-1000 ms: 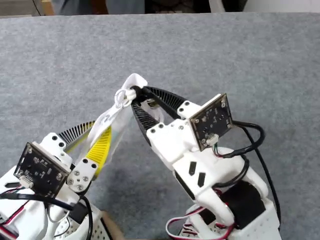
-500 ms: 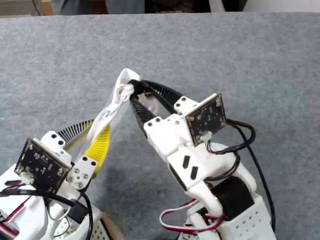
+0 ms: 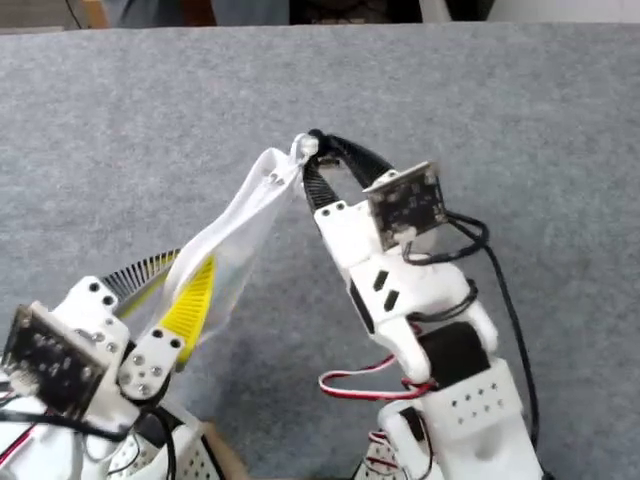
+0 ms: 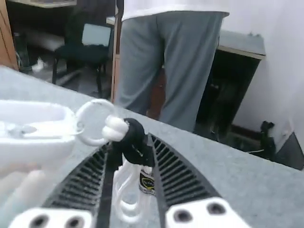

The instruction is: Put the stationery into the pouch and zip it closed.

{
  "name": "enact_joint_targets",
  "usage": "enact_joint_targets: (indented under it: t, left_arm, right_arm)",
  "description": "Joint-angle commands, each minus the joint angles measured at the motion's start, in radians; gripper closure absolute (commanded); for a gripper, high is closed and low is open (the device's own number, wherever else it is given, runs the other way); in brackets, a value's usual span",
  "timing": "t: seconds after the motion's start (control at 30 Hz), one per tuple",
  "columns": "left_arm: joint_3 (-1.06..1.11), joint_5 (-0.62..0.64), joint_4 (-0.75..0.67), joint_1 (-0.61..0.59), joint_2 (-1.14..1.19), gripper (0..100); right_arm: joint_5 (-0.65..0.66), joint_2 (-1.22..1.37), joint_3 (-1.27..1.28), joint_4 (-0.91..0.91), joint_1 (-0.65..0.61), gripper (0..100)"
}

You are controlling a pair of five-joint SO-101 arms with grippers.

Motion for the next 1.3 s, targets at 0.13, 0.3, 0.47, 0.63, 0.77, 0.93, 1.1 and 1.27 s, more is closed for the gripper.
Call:
enact_joint_targets:
  t: [0.13, 0.3, 0.47, 0.63, 0.77, 0.93, 1.1, 1.27]
  left_arm:
    - [-0.07, 0.012, 0.002, 0.027, -0.014, 97]
    - [-0.07, 0.012, 0.002, 0.028, -0.014, 97]
    - [-0.07, 0.012, 0.002, 0.028, -0.014, 97]
    - [-0.065, 0.012, 0.002, 0.028, -0.014, 97]
    - [-0.056, 0.009, -0.005, 0.028, -0.006, 97]
    - [0.048, 0.005, -0.078, 0.019, 0.018, 97]
    - [0.176, 0.005, -0.203, -0.018, 0.118, 97]
    - [0.286, 0.011, -0.348, -0.12, 0.288, 97]
  right_arm:
    - [0.028, 0.007, 0.054, -0.083, 0.097, 98.6]
    - [0.028, 0.007, 0.056, -0.081, 0.143, 98.6]
    - [0.023, 0.007, 0.056, -0.081, 0.18, 98.6]
    - [0.023, 0.007, 0.056, -0.081, 0.183, 98.6]
    - [0.025, 0.007, 0.056, -0.081, 0.18, 98.6]
    - [0.023, 0.007, 0.056, -0.081, 0.178, 98.6]
    - [0.021, 0.007, 0.056, -0.081, 0.184, 98.6]
    - [0.021, 0.001, 0.104, -0.081, 0.198, 98.6]
